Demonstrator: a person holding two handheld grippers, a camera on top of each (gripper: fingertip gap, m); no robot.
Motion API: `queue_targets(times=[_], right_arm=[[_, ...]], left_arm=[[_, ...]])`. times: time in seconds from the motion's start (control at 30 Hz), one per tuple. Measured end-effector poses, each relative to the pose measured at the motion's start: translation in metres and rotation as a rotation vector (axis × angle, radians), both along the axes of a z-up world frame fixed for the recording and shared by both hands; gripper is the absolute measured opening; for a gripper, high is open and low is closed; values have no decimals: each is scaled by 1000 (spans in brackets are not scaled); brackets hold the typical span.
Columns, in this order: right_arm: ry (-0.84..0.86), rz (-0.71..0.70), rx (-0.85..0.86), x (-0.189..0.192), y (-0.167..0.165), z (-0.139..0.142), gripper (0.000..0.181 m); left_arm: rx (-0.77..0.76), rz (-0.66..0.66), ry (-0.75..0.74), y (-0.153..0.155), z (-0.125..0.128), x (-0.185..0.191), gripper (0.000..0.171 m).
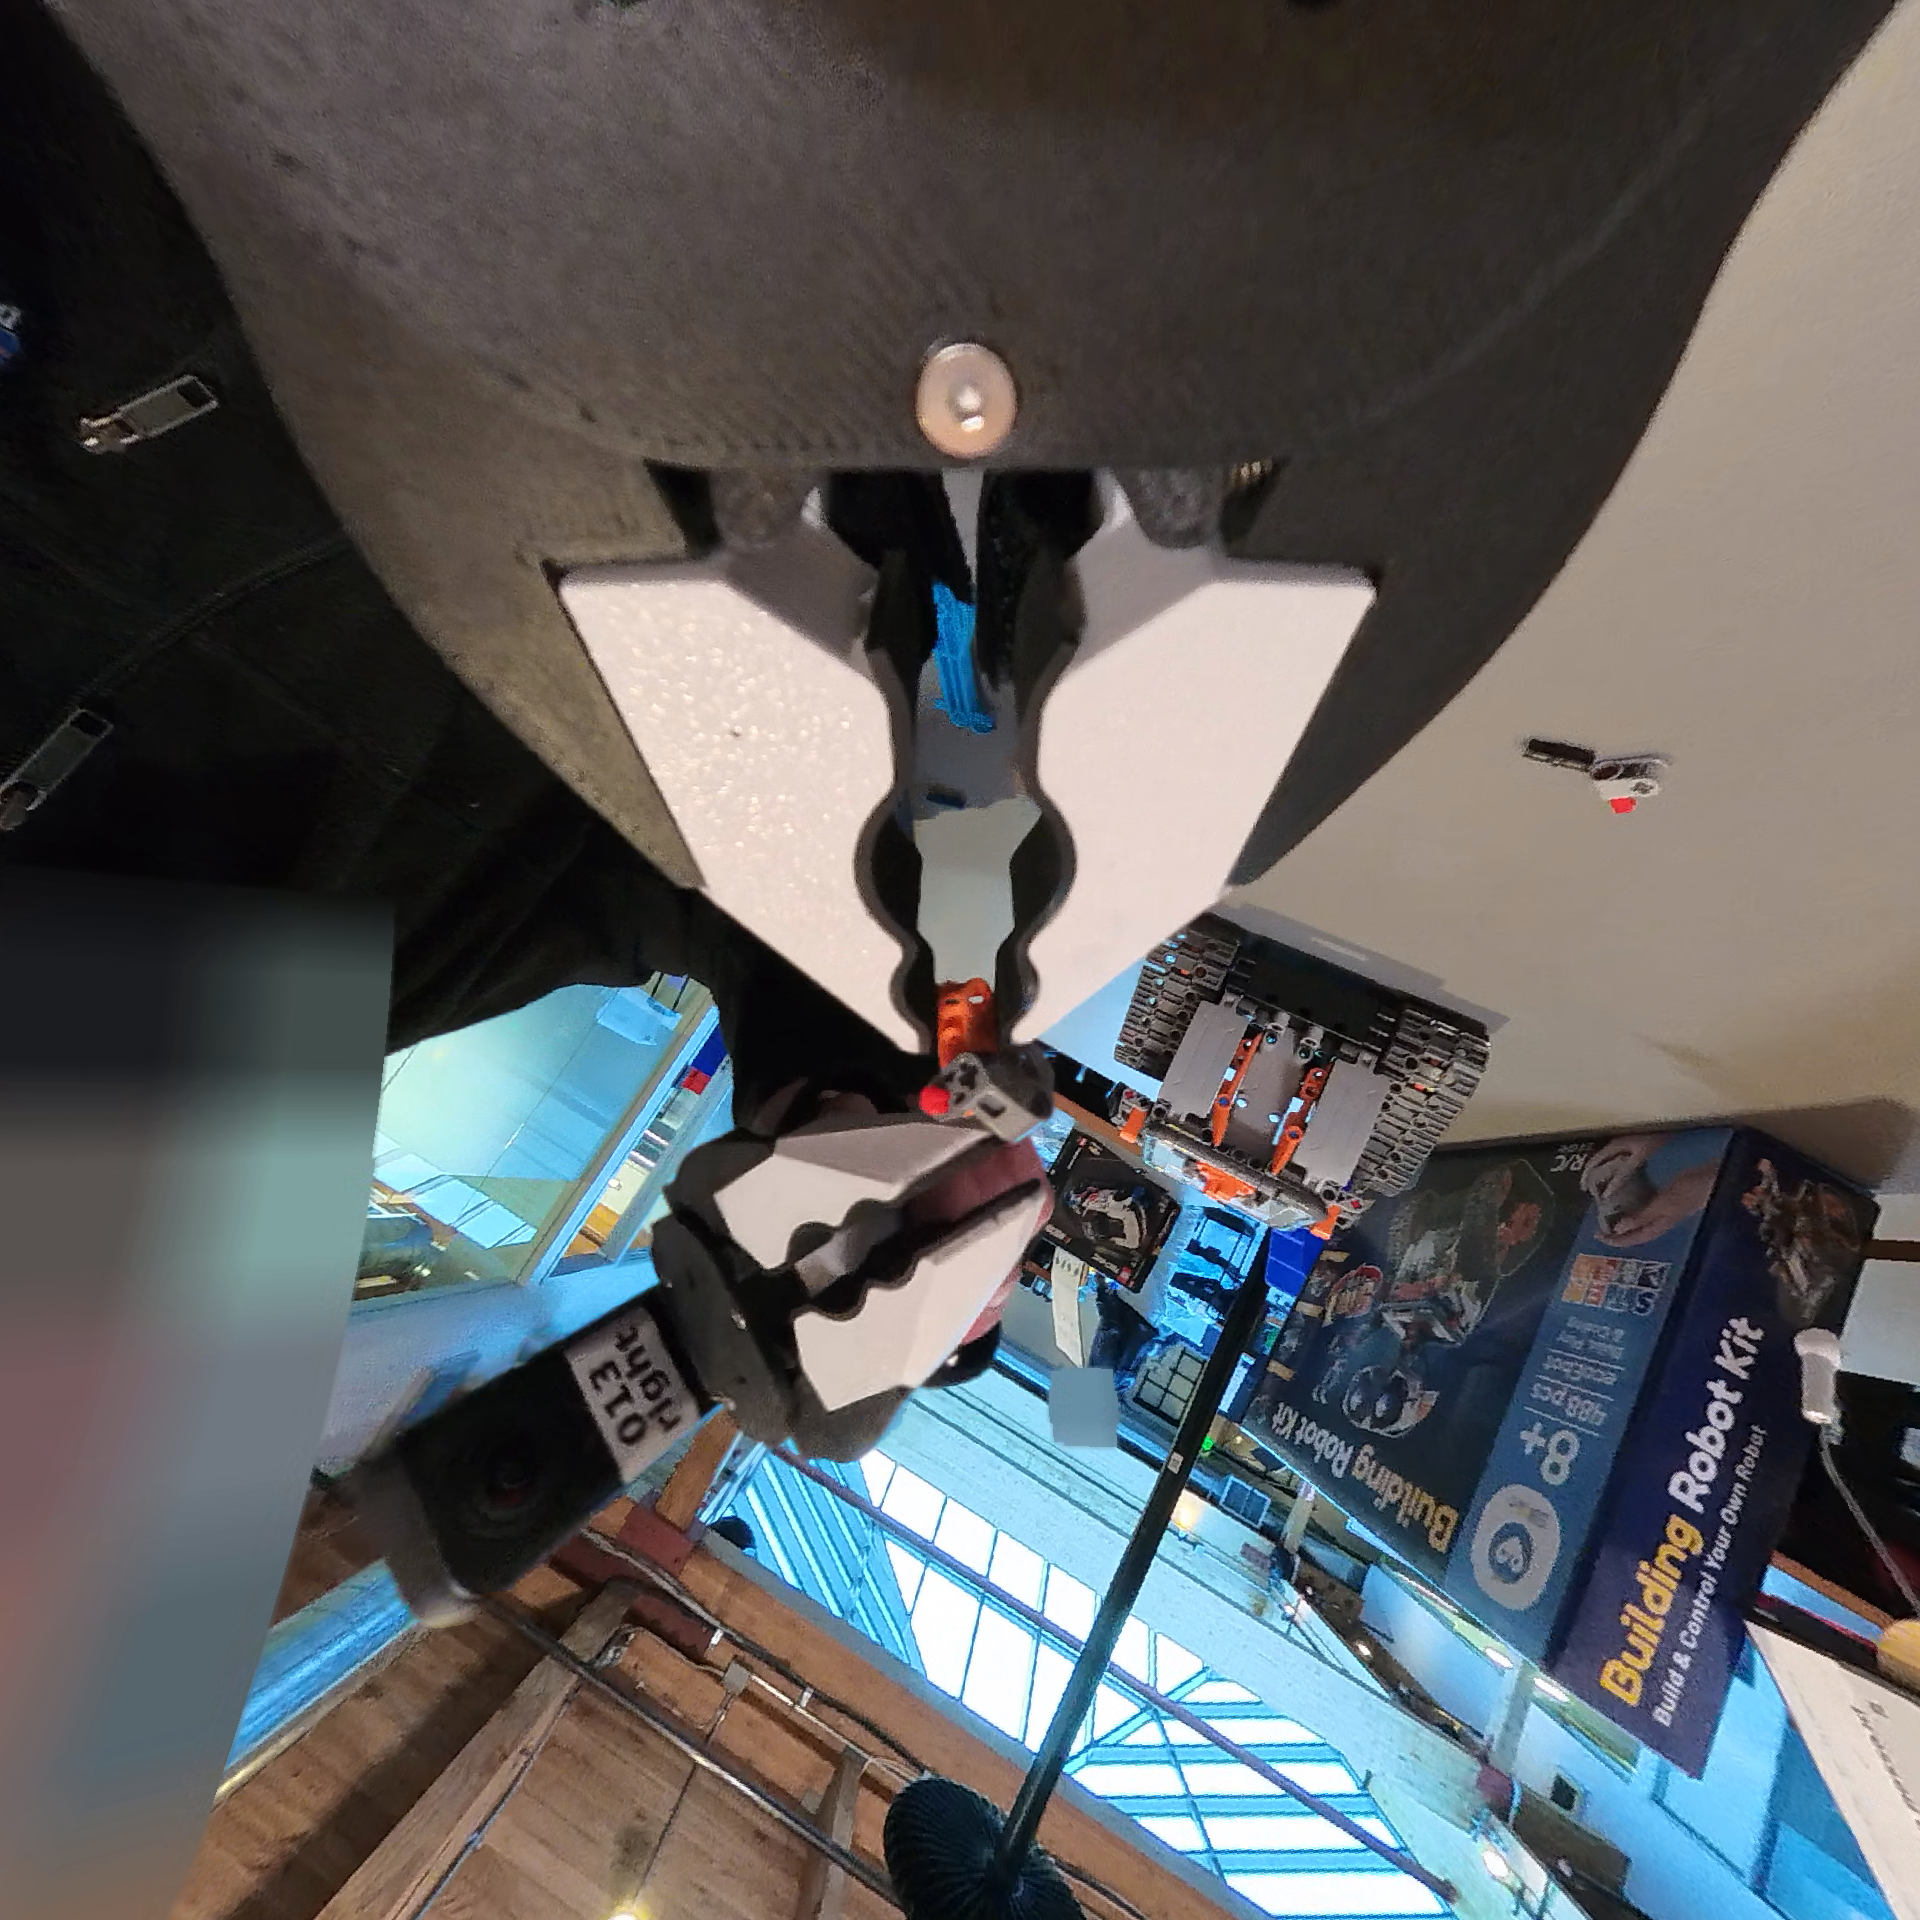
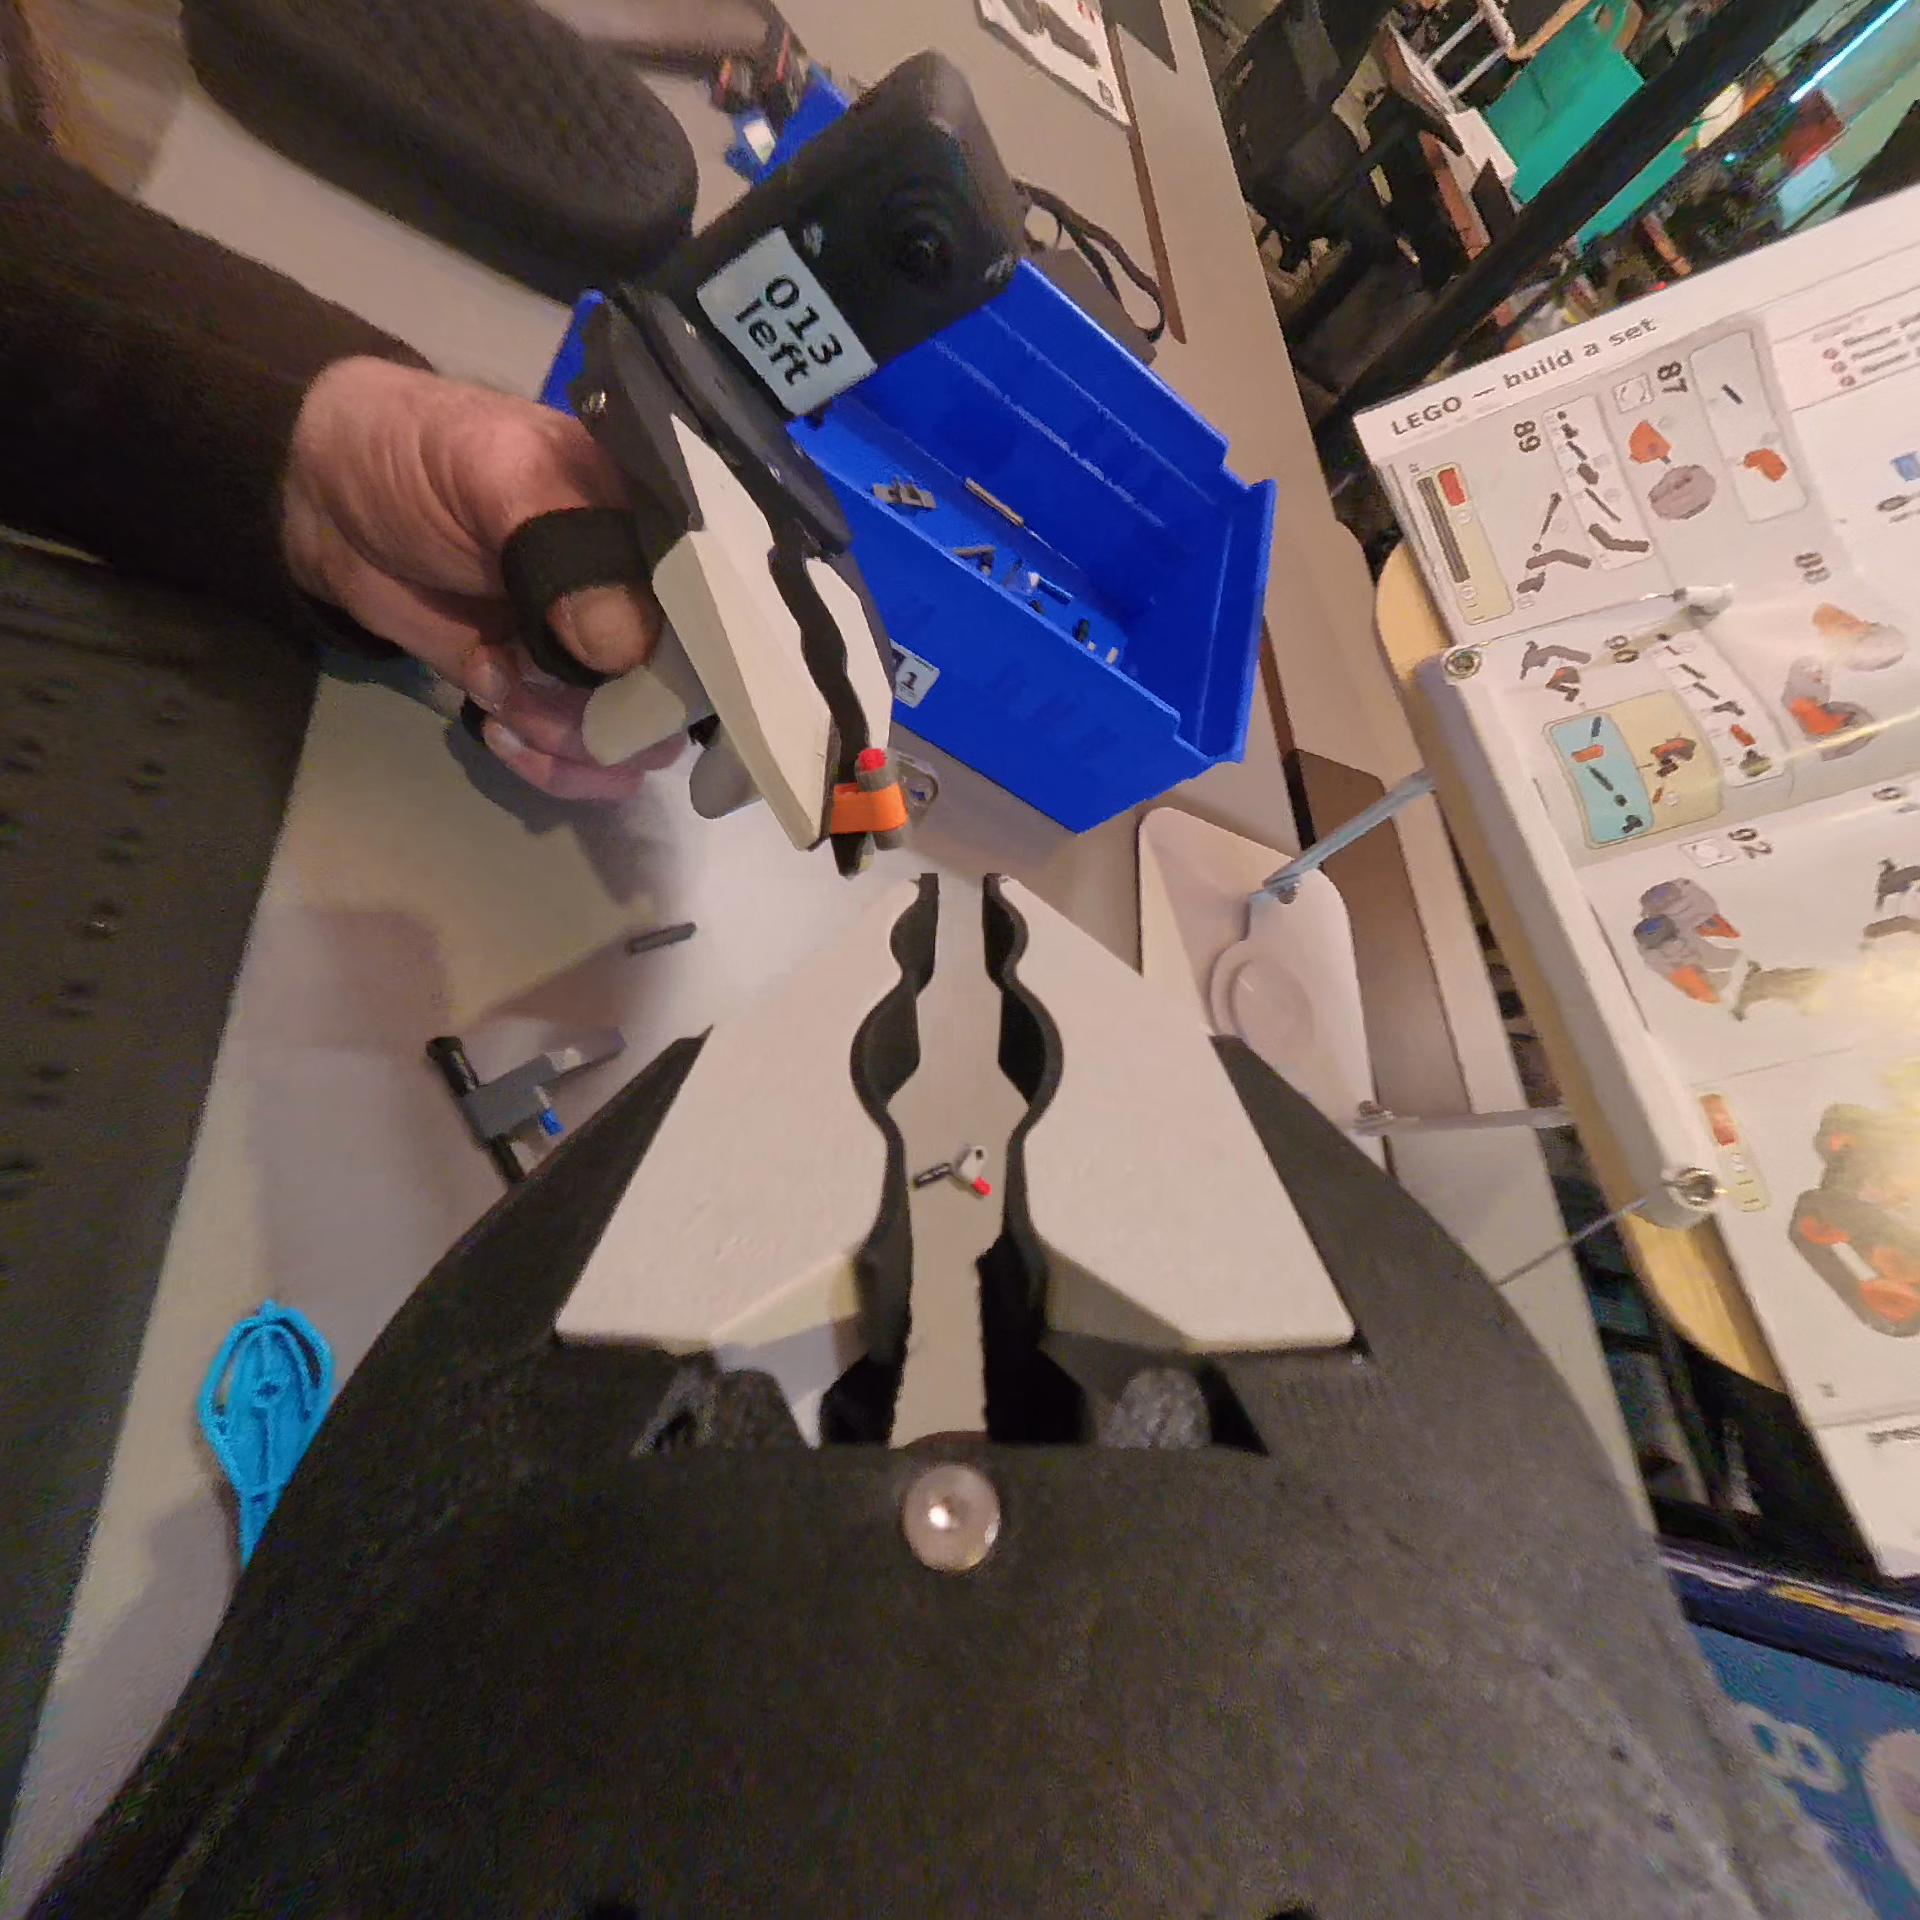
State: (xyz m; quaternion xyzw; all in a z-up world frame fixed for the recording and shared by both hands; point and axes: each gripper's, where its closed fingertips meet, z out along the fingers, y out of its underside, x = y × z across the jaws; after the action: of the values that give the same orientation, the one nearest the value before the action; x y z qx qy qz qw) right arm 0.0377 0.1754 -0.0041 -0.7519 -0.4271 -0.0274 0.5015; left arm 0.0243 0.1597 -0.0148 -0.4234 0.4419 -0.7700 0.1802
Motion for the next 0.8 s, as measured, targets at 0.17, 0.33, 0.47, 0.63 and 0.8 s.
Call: queue_targets(times=[0.17, 0.33, 0.47, 0.63, 0.8], right_arm=[[98, 26, -60, 3, -2, -5, 11], [170, 84, -77, -4, -6, -4, 17], [189, 153, -78, -15, -11, -4, 25], [355, 287, -251, -31, -29, -10, 41], [527, 377, -407, -38, -40, -16, 40]], left_arm=[[-31, -23, -1, 1, 0, 0, 8], [-31, -68, 2, -6, -1, -1, 8], [36, -129, 25, -21, -7, -3, 8], [121, -226, 48, -40, -13, -10, 8], [203, -282, 59, -56, -20, -14, 8]])
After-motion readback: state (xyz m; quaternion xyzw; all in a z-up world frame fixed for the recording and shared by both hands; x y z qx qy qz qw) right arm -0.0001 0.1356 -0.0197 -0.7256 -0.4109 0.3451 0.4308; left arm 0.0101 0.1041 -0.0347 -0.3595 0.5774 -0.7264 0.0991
